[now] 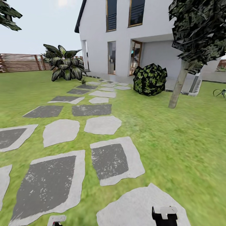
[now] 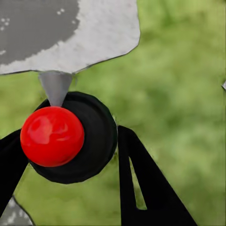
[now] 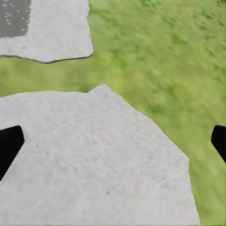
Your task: Pick up the pesticide atomizer in the garden and spray insectifuge to fully cover both potted plants in the garden.
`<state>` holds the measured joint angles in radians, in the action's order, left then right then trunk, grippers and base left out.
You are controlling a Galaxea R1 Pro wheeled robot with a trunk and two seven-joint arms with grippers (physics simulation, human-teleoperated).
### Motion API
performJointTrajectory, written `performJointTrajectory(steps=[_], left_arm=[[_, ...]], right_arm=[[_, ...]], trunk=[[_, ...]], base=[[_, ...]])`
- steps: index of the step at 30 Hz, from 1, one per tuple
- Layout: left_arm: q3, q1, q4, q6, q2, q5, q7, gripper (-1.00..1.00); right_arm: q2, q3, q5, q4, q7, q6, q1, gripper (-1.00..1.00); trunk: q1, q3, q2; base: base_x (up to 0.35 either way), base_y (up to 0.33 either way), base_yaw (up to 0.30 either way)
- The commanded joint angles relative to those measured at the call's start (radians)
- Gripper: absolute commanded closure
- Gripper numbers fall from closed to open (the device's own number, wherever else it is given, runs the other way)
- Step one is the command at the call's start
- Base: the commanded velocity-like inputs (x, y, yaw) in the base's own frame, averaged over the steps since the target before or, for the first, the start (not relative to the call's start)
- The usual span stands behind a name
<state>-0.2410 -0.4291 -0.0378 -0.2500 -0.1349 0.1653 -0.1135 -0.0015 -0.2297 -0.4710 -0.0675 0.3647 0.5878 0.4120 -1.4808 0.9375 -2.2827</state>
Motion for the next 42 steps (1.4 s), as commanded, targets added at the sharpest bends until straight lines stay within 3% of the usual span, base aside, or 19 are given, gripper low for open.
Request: performJointTrajectory(steps=[1,14,42], left_arm=[[-0.009,-0.001,0.001,-0.003,0.000,0.010,-0.003,1.00],[-0.009,0.000,0.001,-0.003,0.000,0.010,-0.003,1.00],[-0.009,0.000,0.001,-0.003,0.000,0.010,-0.003,1.00]], right_arm=[[0.000,-0.007,-0.011,0.001,0.005,0.003,0.001,-1.00],[0.001,-0.007,-0.011,0.000,0.005,0.003,0.001,-1.00],[0.006,-0.007,-0.009,0.000,0.003,0.003,0.001,-1.00]], trunk=[[0.000,0.001,0.000],[0.000,-0.003,0.000],[0.000,-0.003,0.000]], base=[[0.278,0.205,0.278],[0.281,0.196,0.256],[0.287,0.170,0.004]])
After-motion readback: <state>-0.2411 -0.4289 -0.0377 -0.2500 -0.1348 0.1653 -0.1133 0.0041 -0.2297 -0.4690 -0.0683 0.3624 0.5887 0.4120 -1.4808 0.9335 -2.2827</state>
